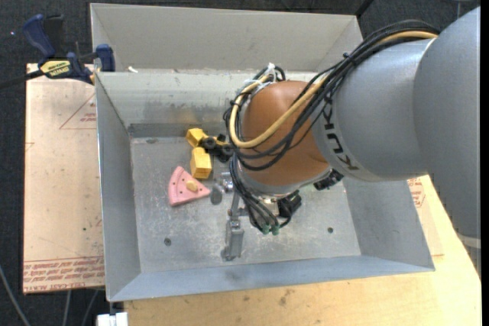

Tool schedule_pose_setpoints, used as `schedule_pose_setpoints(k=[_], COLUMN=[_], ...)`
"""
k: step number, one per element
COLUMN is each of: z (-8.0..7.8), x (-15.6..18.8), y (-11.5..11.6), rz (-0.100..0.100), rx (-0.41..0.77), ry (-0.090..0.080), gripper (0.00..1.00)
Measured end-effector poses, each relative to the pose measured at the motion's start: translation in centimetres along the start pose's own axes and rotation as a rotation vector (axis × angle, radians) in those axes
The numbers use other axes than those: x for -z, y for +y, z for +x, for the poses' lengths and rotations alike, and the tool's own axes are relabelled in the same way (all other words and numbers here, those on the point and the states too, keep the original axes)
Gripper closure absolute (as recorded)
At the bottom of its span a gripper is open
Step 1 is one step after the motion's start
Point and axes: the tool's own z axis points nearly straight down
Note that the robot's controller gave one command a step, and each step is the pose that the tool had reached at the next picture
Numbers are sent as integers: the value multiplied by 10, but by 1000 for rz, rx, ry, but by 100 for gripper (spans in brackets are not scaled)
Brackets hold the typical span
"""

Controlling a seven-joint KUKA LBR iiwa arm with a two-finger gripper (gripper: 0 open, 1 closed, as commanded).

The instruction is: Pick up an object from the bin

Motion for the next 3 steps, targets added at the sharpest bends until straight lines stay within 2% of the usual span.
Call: schedule_pose_setpoints(k=[1,2,3], z=[-2,-49,-49], x=[4,-31,-57], y=[-1,34,34], rz=[-1,-3,-3], rx=[-3,-35,13], ry=[-7,-14,-12], gripper=[0,0,0])
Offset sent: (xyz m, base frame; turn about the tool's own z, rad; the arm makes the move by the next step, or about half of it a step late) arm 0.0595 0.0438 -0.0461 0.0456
